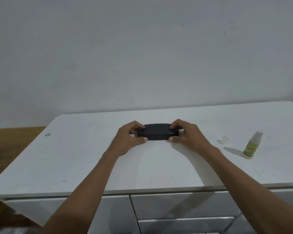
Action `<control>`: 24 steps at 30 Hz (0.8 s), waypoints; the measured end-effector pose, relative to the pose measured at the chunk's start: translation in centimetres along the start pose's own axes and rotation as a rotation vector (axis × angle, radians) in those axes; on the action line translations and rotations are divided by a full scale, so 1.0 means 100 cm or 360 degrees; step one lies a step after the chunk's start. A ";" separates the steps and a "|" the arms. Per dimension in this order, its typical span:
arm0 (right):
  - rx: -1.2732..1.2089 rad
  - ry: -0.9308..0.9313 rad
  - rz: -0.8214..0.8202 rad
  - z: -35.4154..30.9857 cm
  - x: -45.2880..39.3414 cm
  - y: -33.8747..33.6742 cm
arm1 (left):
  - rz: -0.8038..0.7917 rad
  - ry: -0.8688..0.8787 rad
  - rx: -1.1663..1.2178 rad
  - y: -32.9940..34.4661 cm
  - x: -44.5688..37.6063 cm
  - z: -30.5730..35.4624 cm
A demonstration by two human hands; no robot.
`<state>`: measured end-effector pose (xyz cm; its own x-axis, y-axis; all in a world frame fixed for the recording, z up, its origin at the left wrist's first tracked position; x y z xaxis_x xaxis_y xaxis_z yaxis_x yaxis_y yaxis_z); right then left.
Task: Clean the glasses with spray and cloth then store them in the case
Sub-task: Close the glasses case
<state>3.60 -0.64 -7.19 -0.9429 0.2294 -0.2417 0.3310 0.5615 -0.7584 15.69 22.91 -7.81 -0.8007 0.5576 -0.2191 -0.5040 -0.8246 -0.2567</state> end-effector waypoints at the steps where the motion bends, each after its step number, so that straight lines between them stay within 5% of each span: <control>1: 0.0029 0.0003 0.0014 -0.001 0.001 0.003 | 0.0011 0.0029 -0.0022 0.002 0.001 0.000; 15: -0.0241 0.0142 0.0302 0.010 -0.059 0.005 | 0.0331 0.0045 0.0364 -0.004 -0.062 -0.001; 24: -0.0222 0.0260 0.0342 0.034 -0.122 0.018 | 0.0318 0.0051 0.0198 -0.003 -0.130 -0.033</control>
<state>15.57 -5.11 -7.65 -0.8356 0.4734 -0.2787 0.5352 0.5874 -0.6070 27.36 16.21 -7.99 -0.8788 0.3833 -0.2843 -0.3742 -0.9232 -0.0879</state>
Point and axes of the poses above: each hand's wrist, its own x-axis away from the middle knuckle, its own y-axis out of the palm, z = x × y, the point moved 4 cm from there along -x, towards the middle knuckle, and after that the axes turned 11 degrees about x, right-handed, at the moved point
